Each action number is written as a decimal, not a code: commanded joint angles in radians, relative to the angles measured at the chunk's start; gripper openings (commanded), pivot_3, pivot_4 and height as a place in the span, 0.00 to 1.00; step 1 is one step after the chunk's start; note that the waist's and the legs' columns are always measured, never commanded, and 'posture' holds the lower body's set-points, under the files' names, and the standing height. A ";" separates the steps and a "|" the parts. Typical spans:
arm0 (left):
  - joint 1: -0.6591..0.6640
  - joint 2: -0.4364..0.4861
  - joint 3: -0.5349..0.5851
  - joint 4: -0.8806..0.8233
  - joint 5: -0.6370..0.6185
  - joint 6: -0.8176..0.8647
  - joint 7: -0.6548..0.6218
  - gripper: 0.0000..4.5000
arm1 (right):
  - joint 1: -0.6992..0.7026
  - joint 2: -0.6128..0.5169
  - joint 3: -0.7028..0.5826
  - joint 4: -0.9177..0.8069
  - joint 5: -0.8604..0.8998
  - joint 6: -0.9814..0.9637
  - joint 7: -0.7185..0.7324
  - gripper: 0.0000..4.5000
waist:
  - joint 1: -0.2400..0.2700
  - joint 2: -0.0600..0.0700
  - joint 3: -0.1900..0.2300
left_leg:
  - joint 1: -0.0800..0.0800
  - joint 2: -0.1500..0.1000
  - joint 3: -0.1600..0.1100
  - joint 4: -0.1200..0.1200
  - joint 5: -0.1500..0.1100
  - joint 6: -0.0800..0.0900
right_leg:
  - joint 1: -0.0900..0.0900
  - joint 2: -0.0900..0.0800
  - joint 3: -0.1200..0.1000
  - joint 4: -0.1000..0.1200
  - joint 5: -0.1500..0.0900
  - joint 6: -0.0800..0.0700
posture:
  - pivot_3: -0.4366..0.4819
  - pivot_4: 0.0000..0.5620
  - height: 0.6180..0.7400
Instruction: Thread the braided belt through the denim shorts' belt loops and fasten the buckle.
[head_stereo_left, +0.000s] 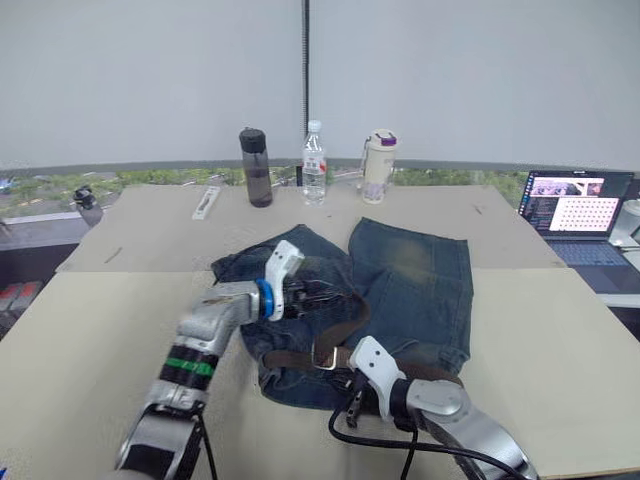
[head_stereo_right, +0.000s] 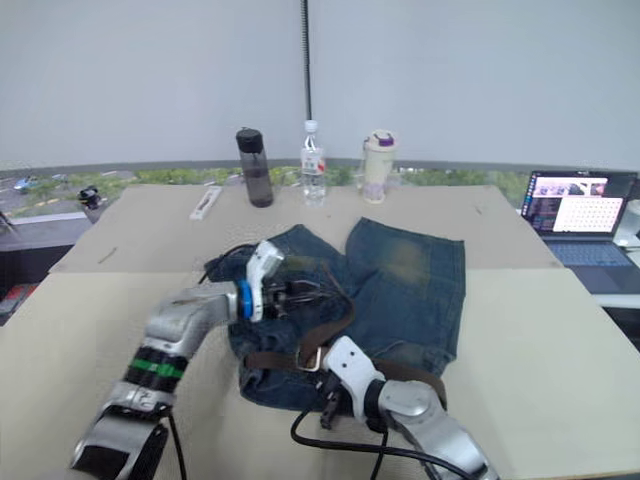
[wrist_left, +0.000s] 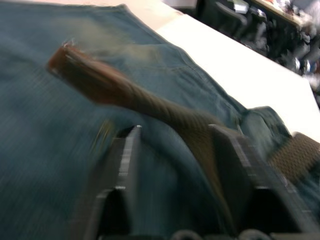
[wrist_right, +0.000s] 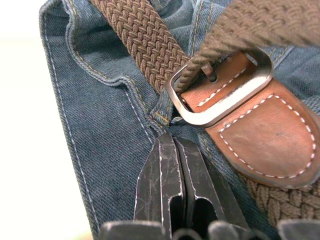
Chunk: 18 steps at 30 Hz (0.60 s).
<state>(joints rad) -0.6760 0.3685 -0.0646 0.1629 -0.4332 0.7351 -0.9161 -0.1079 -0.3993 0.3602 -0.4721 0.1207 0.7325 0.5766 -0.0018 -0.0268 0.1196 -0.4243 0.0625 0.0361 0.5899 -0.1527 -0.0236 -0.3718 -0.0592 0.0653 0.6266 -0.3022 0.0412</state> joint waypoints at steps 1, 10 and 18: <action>0.033 0.041 0.044 -0.112 -0.056 0.038 -0.018 0.76 | 0.027 -0.022 -0.020 -0.009 0.010 0.050 -0.010 0.00 | 0.002 0.000 0.000 | 0.000 -0.001 0.001 0.000 0.000 0.000 | 0.000 -0.001 0.000 -0.001 0.000 -0.001 | 0.48 0.27 1.00; 0.231 0.092 -0.003 -0.260 -0.092 0.050 -0.048 0.18 | 0.005 -0.036 -0.031 -0.025 0.023 0.039 -0.019 0.00 | 0.004 -0.001 0.001 | -0.001 0.001 0.002 0.000 0.000 0.000 | -0.001 0.000 0.001 0.000 0.001 -0.002 | 0.48 0.27 1.00; 0.231 0.023 -0.015 -0.284 -0.146 0.068 -0.050 0.02 | 0.000 -0.051 -0.042 -0.049 0.039 0.061 -0.014 0.00 | 0.003 -0.001 0.001 | 0.000 0.001 0.002 0.000 0.000 0.000 | 0.000 0.000 0.001 0.000 0.001 -0.002 | 0.48 0.27 1.00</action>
<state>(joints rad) -0.4295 0.3970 -0.0771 -0.0857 -0.5524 0.8074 -0.9537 -0.1081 -0.4327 0.3436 -0.5054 0.1583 0.7721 0.5653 0.0013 -0.0280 0.1205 -0.4248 0.0631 0.0384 0.5903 -0.1524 -0.0229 -0.3721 -0.0597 0.0667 0.6261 -0.3010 0.0396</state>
